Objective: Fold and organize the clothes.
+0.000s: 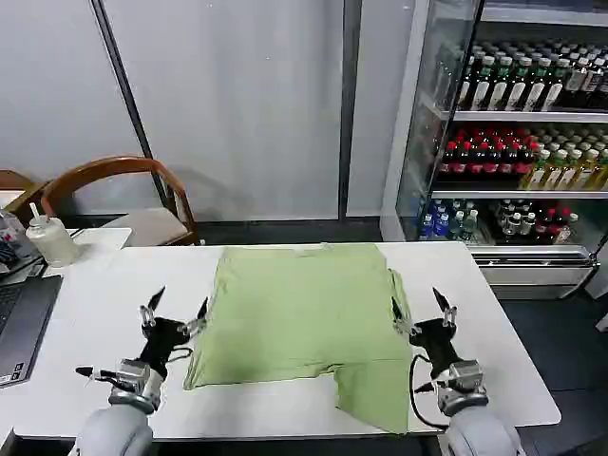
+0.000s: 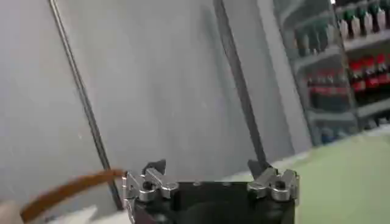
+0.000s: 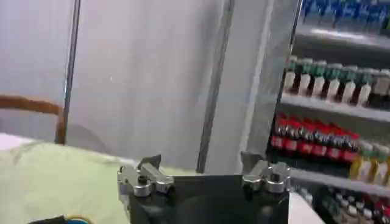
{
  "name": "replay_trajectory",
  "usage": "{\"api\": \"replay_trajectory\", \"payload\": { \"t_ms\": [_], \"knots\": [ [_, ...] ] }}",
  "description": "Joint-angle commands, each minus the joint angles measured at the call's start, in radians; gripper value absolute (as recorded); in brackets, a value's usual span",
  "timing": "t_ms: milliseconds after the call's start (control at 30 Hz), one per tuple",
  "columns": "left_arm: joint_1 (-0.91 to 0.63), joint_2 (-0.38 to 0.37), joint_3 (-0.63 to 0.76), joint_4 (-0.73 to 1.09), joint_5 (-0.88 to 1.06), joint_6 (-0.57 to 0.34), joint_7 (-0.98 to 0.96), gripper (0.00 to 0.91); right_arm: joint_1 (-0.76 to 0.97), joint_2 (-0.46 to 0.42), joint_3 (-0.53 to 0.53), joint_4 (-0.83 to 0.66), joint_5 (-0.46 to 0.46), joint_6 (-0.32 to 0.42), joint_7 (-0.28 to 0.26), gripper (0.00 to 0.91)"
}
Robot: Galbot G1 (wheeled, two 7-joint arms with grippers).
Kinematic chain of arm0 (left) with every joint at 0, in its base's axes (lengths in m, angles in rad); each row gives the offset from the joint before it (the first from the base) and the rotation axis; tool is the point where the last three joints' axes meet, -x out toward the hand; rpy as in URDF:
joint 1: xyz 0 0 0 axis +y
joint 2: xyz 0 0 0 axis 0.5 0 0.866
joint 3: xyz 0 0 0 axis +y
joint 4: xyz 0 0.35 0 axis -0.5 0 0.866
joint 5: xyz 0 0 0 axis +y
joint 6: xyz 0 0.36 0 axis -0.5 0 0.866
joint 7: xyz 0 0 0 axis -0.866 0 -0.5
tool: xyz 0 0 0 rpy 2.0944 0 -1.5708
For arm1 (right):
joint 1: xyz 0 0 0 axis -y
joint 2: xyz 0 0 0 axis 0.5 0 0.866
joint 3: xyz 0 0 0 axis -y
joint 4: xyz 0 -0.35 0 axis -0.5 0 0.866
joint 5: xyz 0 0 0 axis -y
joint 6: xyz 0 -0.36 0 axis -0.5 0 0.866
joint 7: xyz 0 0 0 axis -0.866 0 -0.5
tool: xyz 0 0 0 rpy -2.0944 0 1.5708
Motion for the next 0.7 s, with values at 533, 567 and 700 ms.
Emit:
{"api": "replay_trajectory", "payload": {
  "t_ms": [533, 567, 700],
  "knots": [
    [0.159, 0.03, -0.009, -0.054, -0.266, 0.379, -0.061, 0.907, -0.312, -0.017, 0.028, 0.1, 0.023, -0.072, 0.016, 0.907],
    [0.158, 0.03, -0.011, -0.049, -0.274, 0.379, -0.062, 0.907, -0.314, -0.015, 0.027, 0.099, 0.015, -0.079, 0.018, 0.907],
    [0.149, 0.039, -0.027, -0.026, -0.258, 0.377, -0.072, 0.907, -0.301, -0.012, 0.017, 0.07, 0.015, -0.09, 0.016, 0.907]
  ]
}}
